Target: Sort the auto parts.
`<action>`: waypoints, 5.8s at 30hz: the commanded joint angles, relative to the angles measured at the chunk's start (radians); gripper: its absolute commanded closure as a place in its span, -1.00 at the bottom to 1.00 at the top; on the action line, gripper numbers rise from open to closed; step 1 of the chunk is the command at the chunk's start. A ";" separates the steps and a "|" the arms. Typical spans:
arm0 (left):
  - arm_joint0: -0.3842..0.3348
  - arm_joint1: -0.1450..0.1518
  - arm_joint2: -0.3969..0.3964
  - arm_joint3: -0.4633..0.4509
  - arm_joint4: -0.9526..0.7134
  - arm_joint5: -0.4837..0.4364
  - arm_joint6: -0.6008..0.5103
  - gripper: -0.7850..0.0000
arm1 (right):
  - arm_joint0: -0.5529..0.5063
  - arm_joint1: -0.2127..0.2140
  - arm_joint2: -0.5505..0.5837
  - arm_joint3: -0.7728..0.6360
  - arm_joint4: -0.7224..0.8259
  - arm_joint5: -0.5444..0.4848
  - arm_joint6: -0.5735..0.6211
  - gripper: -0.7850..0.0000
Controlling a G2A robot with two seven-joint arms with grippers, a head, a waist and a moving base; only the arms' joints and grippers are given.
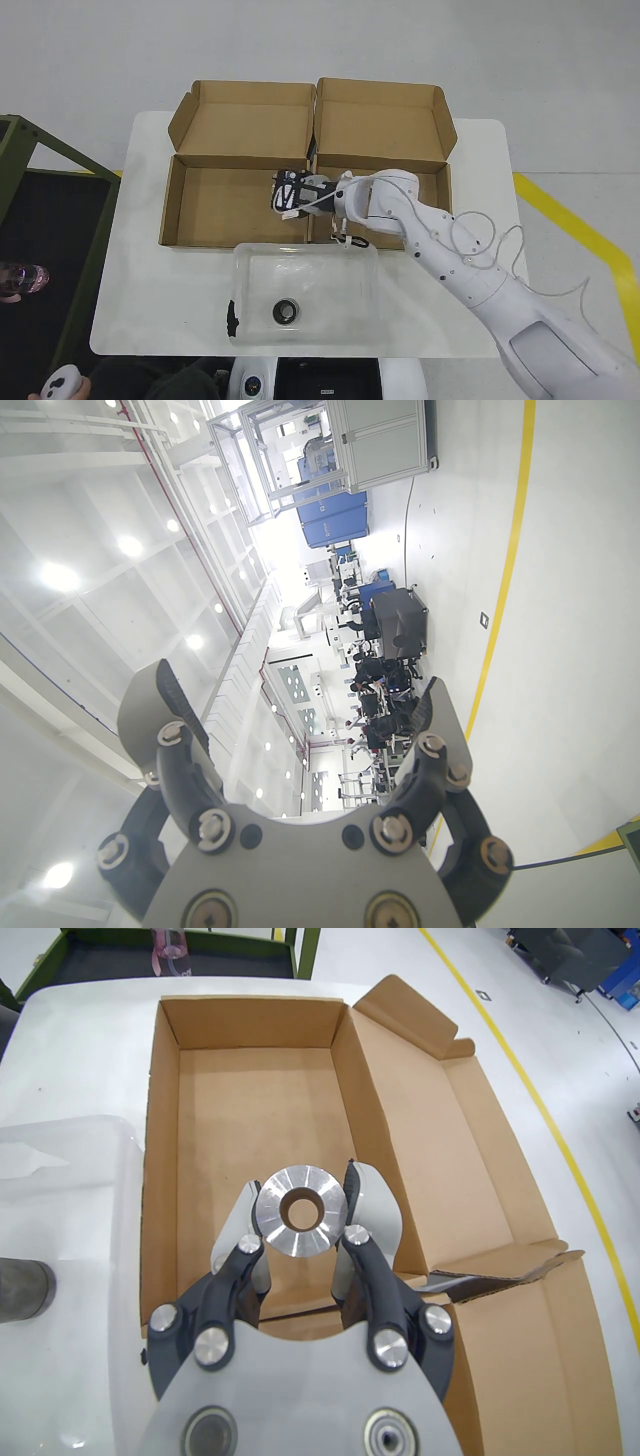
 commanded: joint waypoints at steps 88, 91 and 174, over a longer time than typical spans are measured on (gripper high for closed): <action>0.000 0.000 0.000 0.000 0.000 0.000 0.000 -1.00 | -0.349 -0.013 0.290 -0.406 -0.056 -0.323 0.124 0.18; 0.000 0.000 0.000 0.000 0.000 0.000 0.000 -1.00 | -0.399 0.001 0.316 -0.461 -0.059 -0.347 0.130 0.18; 0.000 0.000 0.000 0.000 0.000 0.000 0.000 -1.00 | -0.411 0.050 0.019 -0.206 -0.234 -0.324 -0.101 0.36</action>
